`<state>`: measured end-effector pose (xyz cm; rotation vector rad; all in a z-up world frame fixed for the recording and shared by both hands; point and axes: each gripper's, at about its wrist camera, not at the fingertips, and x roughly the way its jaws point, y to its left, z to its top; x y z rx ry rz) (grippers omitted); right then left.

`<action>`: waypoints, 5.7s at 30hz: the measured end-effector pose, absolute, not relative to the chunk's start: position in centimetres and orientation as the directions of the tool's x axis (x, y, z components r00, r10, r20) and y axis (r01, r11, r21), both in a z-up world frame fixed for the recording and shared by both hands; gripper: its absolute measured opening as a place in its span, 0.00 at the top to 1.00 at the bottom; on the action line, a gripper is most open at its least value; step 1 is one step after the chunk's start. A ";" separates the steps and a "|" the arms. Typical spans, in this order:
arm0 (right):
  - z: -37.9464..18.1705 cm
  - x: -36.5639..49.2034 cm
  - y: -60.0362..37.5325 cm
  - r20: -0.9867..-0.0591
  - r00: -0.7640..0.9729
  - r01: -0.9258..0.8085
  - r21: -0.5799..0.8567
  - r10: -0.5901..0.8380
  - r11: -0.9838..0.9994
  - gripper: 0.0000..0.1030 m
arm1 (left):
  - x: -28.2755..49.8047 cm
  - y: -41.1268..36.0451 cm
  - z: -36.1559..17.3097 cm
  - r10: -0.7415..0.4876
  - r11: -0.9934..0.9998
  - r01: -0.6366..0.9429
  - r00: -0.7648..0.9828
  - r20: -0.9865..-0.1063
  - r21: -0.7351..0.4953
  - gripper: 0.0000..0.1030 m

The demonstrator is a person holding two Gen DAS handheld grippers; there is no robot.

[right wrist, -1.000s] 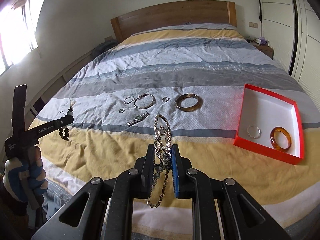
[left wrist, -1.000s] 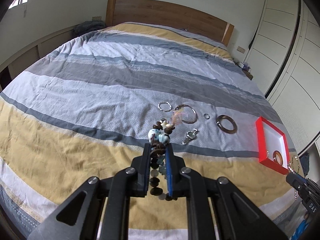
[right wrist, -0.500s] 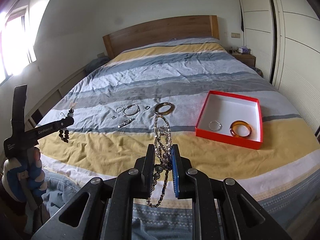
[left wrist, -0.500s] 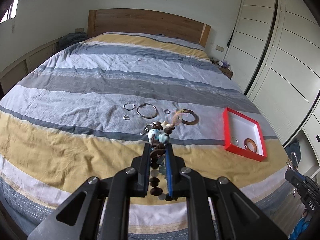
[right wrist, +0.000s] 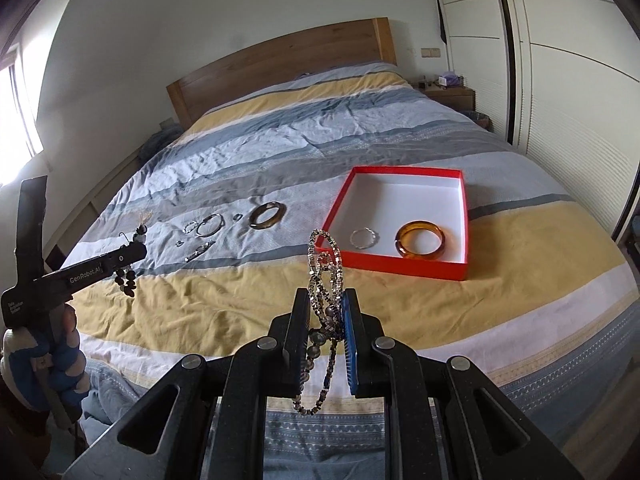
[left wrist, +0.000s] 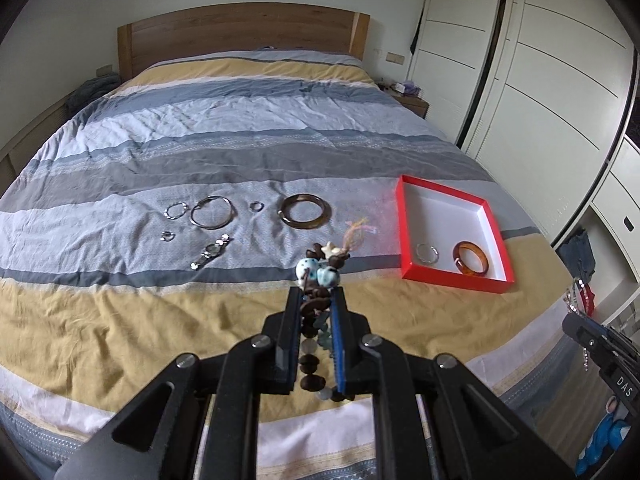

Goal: Organize jewelry

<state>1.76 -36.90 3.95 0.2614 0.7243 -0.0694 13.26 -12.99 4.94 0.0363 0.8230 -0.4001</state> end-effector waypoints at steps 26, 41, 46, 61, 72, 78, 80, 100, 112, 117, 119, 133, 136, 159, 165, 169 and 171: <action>-3.7 20.8 -51.9 -0.758 0.651 0.176 0.115 -0.028 0.978 0.84 | 27.9 -38.0 -4.5 -0.387 0.808 0.586 0.466 -0.795 -0.050 0.88; -8.7 26.8 -52.9 -0.829 0.558 0.106 0.032 -0.032 0.994 0.84 | 30.4 -40.7 -9.1 -0.337 0.802 0.598 0.457 -0.823 0.004 0.85; -9.4 27.3 -52.3 -0.846 0.528 0.063 -0.049 -0.075 0.997 0.84 | 30.6 -40.8 -9.4 -0.335 0.801 0.598 0.457 -0.824 0.006 0.85; -5.5 25.2 -53.5 -0.824 0.554 0.088 -0.081 -0.116 0.993 0.69 | 29.8 -39.9 -6.8 -0.366 0.795 0.606 0.435 -0.822 -0.034 0.70; 4.3 16.3 -51.1 -0.741 0.663 0.160 0.000 -0.108 0.987 0.58 | 24.1 -31.4 3.6 -0.400 0.835 0.548 0.553 -0.731 -0.042 0.71; 7.9 10.2 -45.9 -0.695 0.716 0.133 0.037 -0.070 0.990 0.53 | 18.6 -24.6 7.3 -0.361 0.872 0.489 0.610 -0.705 -0.022 0.71; 8.7 8.3 -44.1 -0.679 0.732 0.128 0.048 -0.062 0.991 0.53 | 16.7 -22.4 8.0 -0.353 0.885 0.465 0.622 -0.699 -0.033 0.71; 13.3 -4.3 -28.6 -0.504 0.863 0.037 0.055 -0.005 0.998 0.18 | 2.8 -4.8 14.6 -0.237 0.960 0.281 0.806 -0.543 0.000 0.69; 11.9 -5.9 -22.5 -0.531 0.838 -0.081 0.104 0.125 0.991 0.13 | -1.9 -0.6 14.1 -0.151 0.981 0.190 0.841 -0.519 0.022 0.56; 11.7 -5.8 -21.7 -0.522 0.842 -0.082 0.126 0.136 0.989 0.13 | -2.5 -0.1 14.2 -0.137 0.985 0.172 0.851 -0.507 0.022 0.55; 11.5 -5.8 -21.6 -0.519 0.846 -0.072 0.119 0.124 0.990 0.13 | -2.5 0.0 14.3 -0.136 0.985 0.170 0.852 -0.506 0.021 0.55; 9.3 -3.3 -22.2 -0.556 0.828 -0.020 0.090 0.067 0.996 0.13 | 0.6 -0.7 11.7 -0.116 0.987 0.159 0.815 -0.568 0.028 0.54; 8.4 -2.5 -22.7 -0.573 0.817 -0.008 0.097 0.062 0.995 0.13 | 1.4 -1.1 10.8 -0.108 0.987 0.158 0.803 -0.587 0.034 0.54; 1.2 3.0 -24.3 -0.706 0.700 0.008 0.154 0.104 0.988 0.15 | 6.9 -2.3 3.7 -0.066 0.987 0.152 0.678 -0.732 0.051 0.54; -0.6 4.4 -24.5 -0.733 0.669 0.004 0.172 0.125 0.985 0.19 | 8.2 -2.4 1.9 -0.057 0.988 0.148 0.641 -0.765 0.051 0.54; -1.8 5.3 -24.5 -0.749 0.646 -0.008 0.185 0.146 0.983 0.23 | 9.1 -2.4 0.6 -0.046 0.989 0.141 0.616 -0.786 0.052 0.54; -2.3 5.7 -24.4 -0.756 0.637 -0.012 0.188 0.153 0.982 0.24 | 9.6 -2.4 -0.1 -0.042 0.989 0.139 0.605 -0.795 0.053 0.54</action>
